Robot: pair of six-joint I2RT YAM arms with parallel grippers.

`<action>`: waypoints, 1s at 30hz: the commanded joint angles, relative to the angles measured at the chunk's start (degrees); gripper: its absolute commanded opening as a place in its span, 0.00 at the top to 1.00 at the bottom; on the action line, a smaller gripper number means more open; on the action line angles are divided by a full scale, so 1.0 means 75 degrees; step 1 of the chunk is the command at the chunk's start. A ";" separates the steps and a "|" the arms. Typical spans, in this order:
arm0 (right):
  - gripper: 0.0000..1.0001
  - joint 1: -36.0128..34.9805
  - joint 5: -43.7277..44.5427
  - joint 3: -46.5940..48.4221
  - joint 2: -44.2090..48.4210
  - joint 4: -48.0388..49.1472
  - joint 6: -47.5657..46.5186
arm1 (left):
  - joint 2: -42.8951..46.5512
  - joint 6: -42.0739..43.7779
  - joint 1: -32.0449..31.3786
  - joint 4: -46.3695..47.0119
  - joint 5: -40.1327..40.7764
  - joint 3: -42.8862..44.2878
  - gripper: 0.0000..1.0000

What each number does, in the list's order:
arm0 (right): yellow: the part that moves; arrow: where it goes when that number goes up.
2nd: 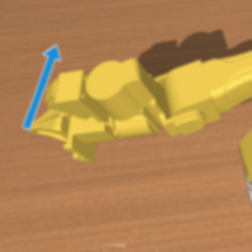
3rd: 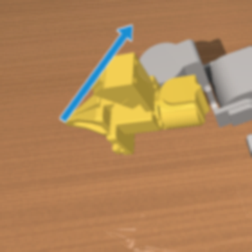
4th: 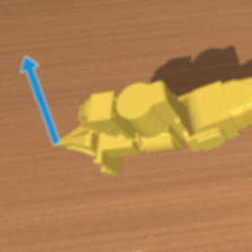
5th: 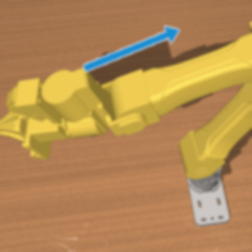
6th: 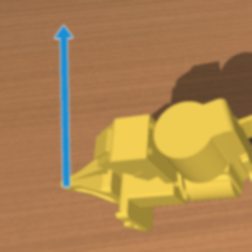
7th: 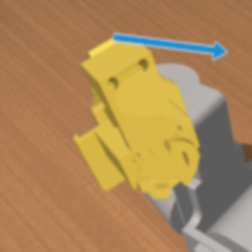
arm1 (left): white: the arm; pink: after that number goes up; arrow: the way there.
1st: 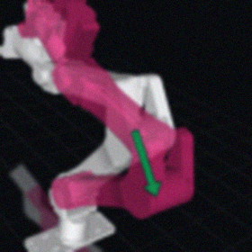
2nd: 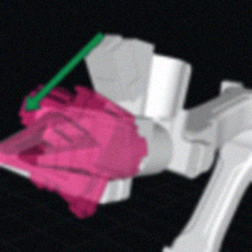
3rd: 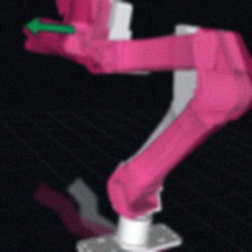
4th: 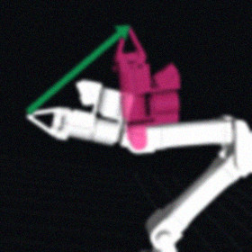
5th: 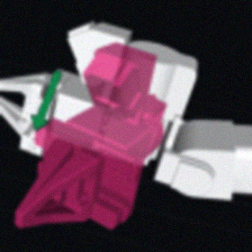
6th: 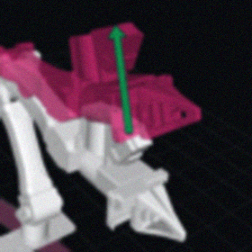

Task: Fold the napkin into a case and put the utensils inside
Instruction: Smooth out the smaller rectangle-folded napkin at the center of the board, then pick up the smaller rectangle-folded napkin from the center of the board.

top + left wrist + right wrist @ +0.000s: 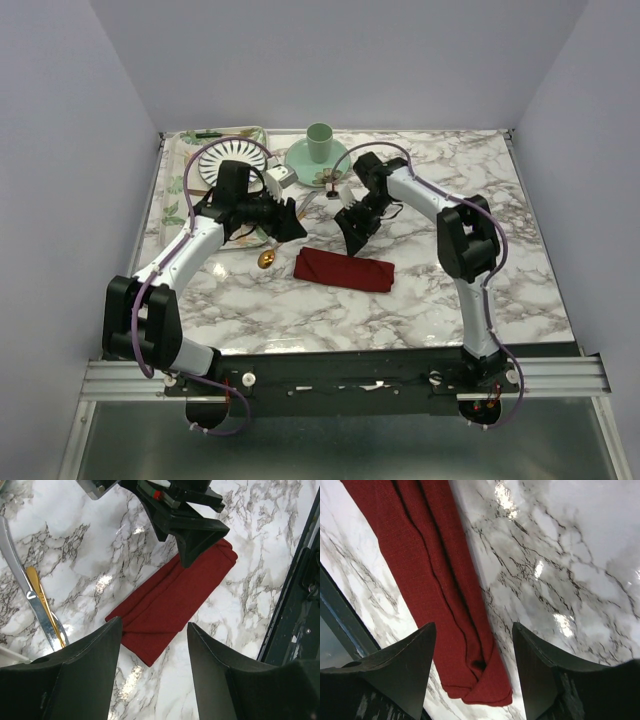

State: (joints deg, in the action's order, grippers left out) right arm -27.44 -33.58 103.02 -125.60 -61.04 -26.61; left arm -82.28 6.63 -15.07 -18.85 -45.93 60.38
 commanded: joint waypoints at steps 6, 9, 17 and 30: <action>0.30 -0.0302 -0.0115 0.0034 -0.0597 -0.0299 -0.0424 | 0.0260 0.0123 0.0076 -0.0053 0.0101 -0.0140 0.35; 0.34 -0.0349 -0.0232 -0.0189 -0.0597 -0.0358 -0.0565 | 0.0236 0.0123 0.0076 -0.0030 0.0089 -0.0152 0.35; 0.40 -0.0431 -0.0421 -0.0471 -0.0574 -0.0417 -0.0729 | 0.0178 0.0088 0.0099 0.0041 0.0077 -0.0164 0.35; 0.94 -0.0443 -0.0116 -0.0518 -0.0351 -0.0194 -0.0776 | 0.0189 -0.0029 0.0134 0.0111 0.0241 -0.0199 0.36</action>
State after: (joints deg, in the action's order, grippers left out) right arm -30.13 -35.94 99.18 -128.68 -62.85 -31.53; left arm -82.15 6.61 -14.57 -19.14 -45.54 59.48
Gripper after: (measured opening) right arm 0.233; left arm 0.646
